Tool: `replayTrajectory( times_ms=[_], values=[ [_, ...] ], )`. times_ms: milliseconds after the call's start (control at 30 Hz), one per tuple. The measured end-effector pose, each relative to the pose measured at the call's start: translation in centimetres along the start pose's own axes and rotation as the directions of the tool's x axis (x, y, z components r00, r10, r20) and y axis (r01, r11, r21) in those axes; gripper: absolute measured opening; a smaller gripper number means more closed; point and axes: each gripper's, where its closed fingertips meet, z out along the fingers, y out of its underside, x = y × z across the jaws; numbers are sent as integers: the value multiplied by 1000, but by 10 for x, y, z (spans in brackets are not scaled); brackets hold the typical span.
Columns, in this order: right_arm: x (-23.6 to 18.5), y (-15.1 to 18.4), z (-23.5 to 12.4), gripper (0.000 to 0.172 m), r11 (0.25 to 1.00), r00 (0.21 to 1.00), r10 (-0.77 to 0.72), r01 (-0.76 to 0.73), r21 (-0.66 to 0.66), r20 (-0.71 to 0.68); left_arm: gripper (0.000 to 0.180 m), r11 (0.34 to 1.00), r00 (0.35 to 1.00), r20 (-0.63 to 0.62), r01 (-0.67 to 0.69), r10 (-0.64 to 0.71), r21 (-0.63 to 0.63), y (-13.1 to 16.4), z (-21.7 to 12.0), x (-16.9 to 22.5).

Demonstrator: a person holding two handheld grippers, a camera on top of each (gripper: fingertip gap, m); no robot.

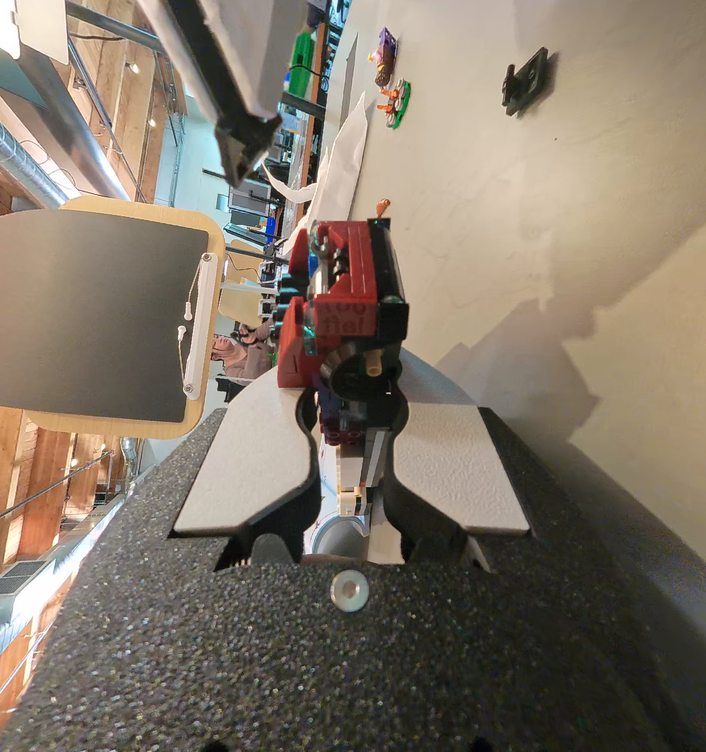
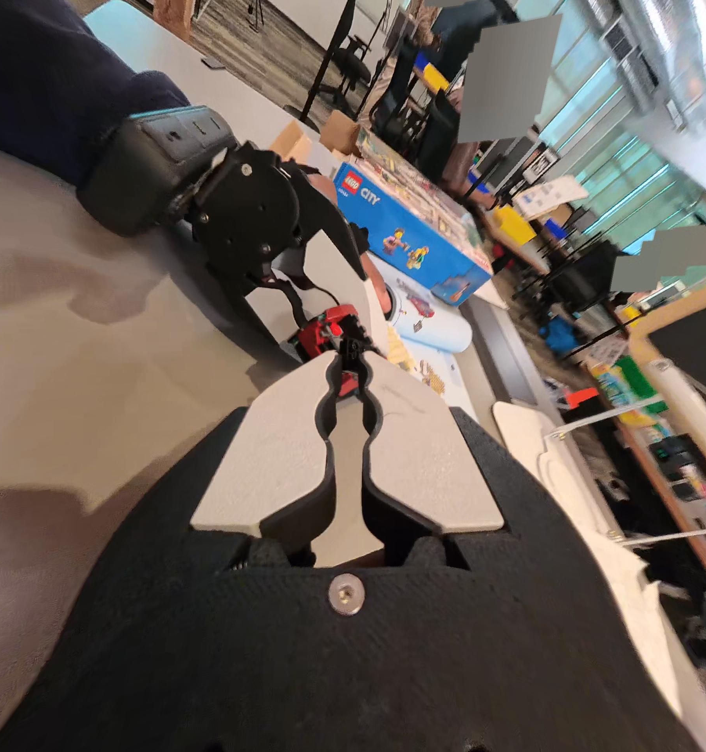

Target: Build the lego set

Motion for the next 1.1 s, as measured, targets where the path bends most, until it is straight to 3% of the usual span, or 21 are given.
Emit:
replayTrajectory(
  times_ms=[133,300,600,1100],
  values=[
    [-7,0,7,8,989,988,-146,145,-25,-44,32,1000,1000,-2,-8,8,-2,0,0,1],
    [-11,6,15,8,976,975,-215,212,-60,-51,32,1000,1000,-8,-23,23,1,-2,0,2],
    [-9,12,16,8,988,990,-141,140,-72,-6,32,1000,999,-18,-31,31,4,-3,0,3],
    [-13,15,19,8,982,985,-161,166,-93,56,32,999,999,-29,-46,46,12,-6,-1,5]
  ],
)
